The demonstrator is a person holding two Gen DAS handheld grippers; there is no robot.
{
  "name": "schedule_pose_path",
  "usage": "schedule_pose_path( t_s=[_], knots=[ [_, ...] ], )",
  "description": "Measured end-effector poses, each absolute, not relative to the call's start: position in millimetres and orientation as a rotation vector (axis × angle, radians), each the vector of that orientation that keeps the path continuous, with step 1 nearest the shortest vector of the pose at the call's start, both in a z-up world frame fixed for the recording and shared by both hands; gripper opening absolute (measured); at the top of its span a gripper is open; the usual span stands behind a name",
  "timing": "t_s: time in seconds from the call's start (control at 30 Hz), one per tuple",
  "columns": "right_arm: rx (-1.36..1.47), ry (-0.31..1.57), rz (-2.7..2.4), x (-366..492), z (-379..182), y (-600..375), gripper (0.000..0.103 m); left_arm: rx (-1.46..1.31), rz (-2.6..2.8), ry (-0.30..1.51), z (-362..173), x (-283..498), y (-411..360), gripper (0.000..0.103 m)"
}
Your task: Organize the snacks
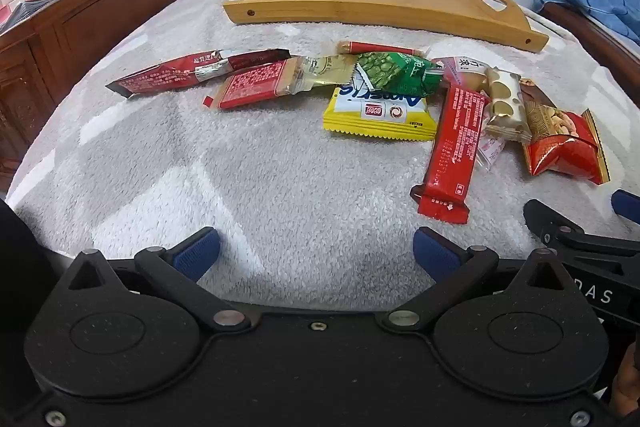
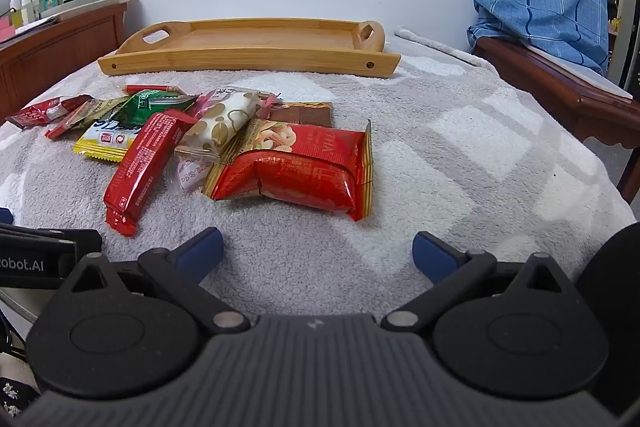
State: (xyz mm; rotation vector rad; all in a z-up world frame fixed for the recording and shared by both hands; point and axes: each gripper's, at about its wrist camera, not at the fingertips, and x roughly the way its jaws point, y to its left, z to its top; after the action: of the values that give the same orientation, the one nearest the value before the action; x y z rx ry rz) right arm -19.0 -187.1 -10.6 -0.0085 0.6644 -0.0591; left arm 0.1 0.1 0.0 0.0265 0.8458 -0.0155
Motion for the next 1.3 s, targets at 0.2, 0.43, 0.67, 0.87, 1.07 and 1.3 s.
schedule_pose_path(
  t_s=[0.2,0.43,0.67,0.87,1.07,1.3],
  knots=[
    [-0.007,0.666,-0.058,-19.0,-10.6,-187.1,0.103,0.031,-0.020,0.843,0.3,-0.3,0.2,0.103],
    [-0.007,0.665,-0.058,-19.0,-10.6,-187.1,0.103,0.028,-0.019,0.846,-0.2,-0.1,2.4,0.103],
    [-0.007,0.665,-0.059,-19.0,-10.5,-187.0,0.103,0.028,-0.018,0.846,-0.1,0.0,1.6,0.103],
    [-0.007,0.665,-0.059,-19.1,-10.3,-186.9,0.103,0.028,-0.018,0.846,-0.1,-0.1,1.7,0.103],
    [-0.007,0.665,-0.059,-19.2,-10.2,-186.9,0.103,0.028,-0.018,0.846,-0.1,-0.2,2.0,0.103],
    [-0.007,0.665,-0.059,-19.2,-10.3,-186.9,0.103,0.028,-0.018,0.845,-0.1,-0.2,1.7,0.103]
  ],
)
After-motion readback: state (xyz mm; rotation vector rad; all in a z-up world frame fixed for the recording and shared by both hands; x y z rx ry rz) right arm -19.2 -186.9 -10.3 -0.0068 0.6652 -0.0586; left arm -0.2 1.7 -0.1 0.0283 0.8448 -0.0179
